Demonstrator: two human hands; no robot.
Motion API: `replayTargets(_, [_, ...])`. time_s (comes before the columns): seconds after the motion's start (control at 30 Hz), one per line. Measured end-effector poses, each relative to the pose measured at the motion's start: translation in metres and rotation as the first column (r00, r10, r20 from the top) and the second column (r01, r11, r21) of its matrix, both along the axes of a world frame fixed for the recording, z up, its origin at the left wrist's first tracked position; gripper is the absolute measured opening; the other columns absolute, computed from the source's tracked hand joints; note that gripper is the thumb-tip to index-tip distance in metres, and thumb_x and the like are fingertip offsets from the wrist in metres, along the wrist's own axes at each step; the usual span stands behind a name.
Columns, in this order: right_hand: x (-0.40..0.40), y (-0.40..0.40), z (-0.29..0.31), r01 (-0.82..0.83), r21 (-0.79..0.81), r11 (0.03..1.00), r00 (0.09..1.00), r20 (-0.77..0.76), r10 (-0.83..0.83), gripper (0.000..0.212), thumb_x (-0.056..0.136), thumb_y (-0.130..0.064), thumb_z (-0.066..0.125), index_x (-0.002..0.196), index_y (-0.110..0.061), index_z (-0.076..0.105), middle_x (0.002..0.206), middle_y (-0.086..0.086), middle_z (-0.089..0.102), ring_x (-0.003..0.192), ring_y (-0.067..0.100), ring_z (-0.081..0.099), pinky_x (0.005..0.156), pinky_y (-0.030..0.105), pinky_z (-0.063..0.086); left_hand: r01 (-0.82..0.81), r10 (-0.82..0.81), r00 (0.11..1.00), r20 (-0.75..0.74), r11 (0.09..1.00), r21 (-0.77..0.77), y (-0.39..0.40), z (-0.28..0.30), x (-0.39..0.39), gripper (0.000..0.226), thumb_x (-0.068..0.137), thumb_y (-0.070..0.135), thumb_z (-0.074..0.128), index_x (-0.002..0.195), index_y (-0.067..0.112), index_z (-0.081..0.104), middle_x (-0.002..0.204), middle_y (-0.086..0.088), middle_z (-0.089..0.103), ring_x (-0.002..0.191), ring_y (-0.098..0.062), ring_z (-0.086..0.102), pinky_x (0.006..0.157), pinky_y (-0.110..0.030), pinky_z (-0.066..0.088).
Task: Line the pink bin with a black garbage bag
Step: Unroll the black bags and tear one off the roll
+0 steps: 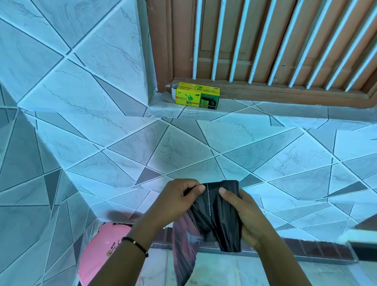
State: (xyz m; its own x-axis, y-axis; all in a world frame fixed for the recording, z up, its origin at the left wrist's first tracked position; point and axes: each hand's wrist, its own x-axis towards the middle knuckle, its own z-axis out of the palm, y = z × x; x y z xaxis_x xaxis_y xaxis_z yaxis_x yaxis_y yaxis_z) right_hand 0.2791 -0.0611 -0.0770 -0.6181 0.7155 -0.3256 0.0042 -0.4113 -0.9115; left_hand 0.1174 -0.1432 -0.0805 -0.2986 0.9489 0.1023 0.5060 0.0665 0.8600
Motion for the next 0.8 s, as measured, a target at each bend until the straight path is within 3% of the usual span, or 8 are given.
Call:
replayTargets(0.13, [0.003, 0.005, -0.002, 0.075, 0.054, 0.996, 0.997, -0.005, -0.075, 0.039, 0.073, -0.017, 0.072, 0.106, 0.001, 0.063, 0.103, 0.021, 0.071, 0.090, 0.031, 0.070, 0.079, 0.038, 0.057, -0.013, 0.013, 1.000, -0.003, 1.000, 0.025, -0.001, 0.001, -0.002, 0.037, 0.093, 0.033, 0.052, 0.072, 0.004, 0.060, 0.059, 0.004, 0.047, 0.055, -0.003, 0.041, 0.054, -0.017, 0.029])
replayTargets(0.27, [0.002, 0.002, -0.002, 0.051, 0.066, 0.997, 0.999, 0.010, -0.051, 0.019, 0.086, -0.015, 0.062, 0.101, -0.003, 0.068, 0.097, 0.016, 0.074, 0.084, 0.025, 0.071, 0.067, 0.028, 0.056, -0.032, 0.032, 0.999, 0.004, 0.999, -0.005, 0.000, 0.000, 0.002, 0.028, 0.091, 0.033, 0.054, 0.073, 0.016, 0.066, 0.065, 0.005, 0.062, 0.065, -0.009, 0.056, 0.063, -0.022, 0.041])
replayTargets(0.37, [-0.004, -0.005, -0.001, 0.048, -0.039, 0.998, 0.998, -0.039, -0.050, 0.031, 0.091, -0.022, 0.055, 0.103, 0.004, 0.066, 0.100, 0.025, 0.071, 0.086, 0.033, 0.069, 0.074, 0.036, 0.058, -0.031, 0.030, 1.000, -0.005, 0.999, -0.026, 0.000, 0.001, 0.002, 0.026, 0.091, 0.034, 0.055, 0.067, 0.029, 0.062, 0.062, 0.012, 0.061, 0.066, -0.004, 0.057, 0.066, -0.023, 0.043])
replayTargets(0.43, [-0.008, -0.008, 0.000, 0.011, -0.042, 0.999, 1.000, -0.005, -0.011, 0.044, 0.091, -0.033, 0.056, 0.104, 0.009, 0.063, 0.102, 0.028, 0.069, 0.090, 0.039, 0.067, 0.083, 0.045, 0.054, 0.001, 0.000, 1.000, 0.012, 0.999, -0.038, 0.000, 0.000, 0.003, 0.024, 0.091, 0.033, 0.056, 0.072, 0.022, 0.066, 0.068, 0.006, 0.066, 0.068, -0.007, 0.060, 0.068, -0.025, 0.046])
replayTargets(0.5, [-0.011, -0.011, 0.001, -0.031, -0.028, 0.999, 0.999, 0.026, 0.031, 0.049, 0.084, -0.038, 0.063, 0.099, 0.008, 0.061, 0.097, 0.026, 0.069, 0.087, 0.036, 0.067, 0.082, 0.043, 0.055, 0.034, -0.033, 0.999, 0.030, 0.999, -0.032, -0.002, 0.001, 0.005, 0.026, 0.091, 0.031, 0.057, 0.076, 0.013, 0.067, 0.072, -0.007, 0.068, 0.066, -0.010, 0.059, 0.066, -0.027, 0.046])
replayTargets(0.57, [-0.011, -0.011, 0.003, -0.031, 0.027, 0.999, 0.997, 0.073, 0.029, 0.045, 0.077, -0.039, 0.071, 0.096, 0.001, 0.063, 0.096, 0.022, 0.071, 0.086, 0.033, 0.070, 0.083, 0.043, 0.056, 0.051, -0.049, 0.997, 0.060, 0.998, -0.022, -0.003, 0.004, 0.008, 0.026, 0.092, 0.028, 0.056, 0.073, 0.013, 0.066, 0.067, -0.005, 0.065, 0.063, -0.006, 0.056, 0.063, -0.023, 0.042])
replayTargets(0.67, [-0.011, -0.008, 0.003, 0.036, 0.126, 0.991, 0.989, 0.140, -0.053, 0.042, 0.072, -0.034, 0.077, 0.098, -0.004, 0.062, 0.096, 0.021, 0.072, 0.084, 0.033, 0.071, 0.080, 0.047, 0.057, 0.017, -0.016, 0.996, 0.086, 1.000, -0.017, -0.003, 0.009, 0.009, 0.028, 0.092, 0.024, 0.056, 0.065, 0.027, 0.063, 0.057, 0.016, 0.061, 0.057, 0.004, 0.053, 0.058, -0.011, 0.039])
replayTargets(0.8, [-0.012, -0.010, 0.006, 0.135, 0.272, 0.953, 0.982, 0.091, -0.165, 0.022, 0.074, -0.024, 0.077, 0.087, -0.008, 0.069, 0.088, 0.021, 0.072, 0.083, 0.037, 0.069, 0.077, 0.047, 0.057, -0.022, 0.022, 0.998, 0.053, 1.000, 0.015, 0.000, 0.013, 0.010, 0.022, 0.091, 0.026, 0.057, 0.070, 0.029, 0.065, 0.061, 0.013, 0.063, 0.062, 0.000, 0.057, 0.061, -0.016, 0.042])
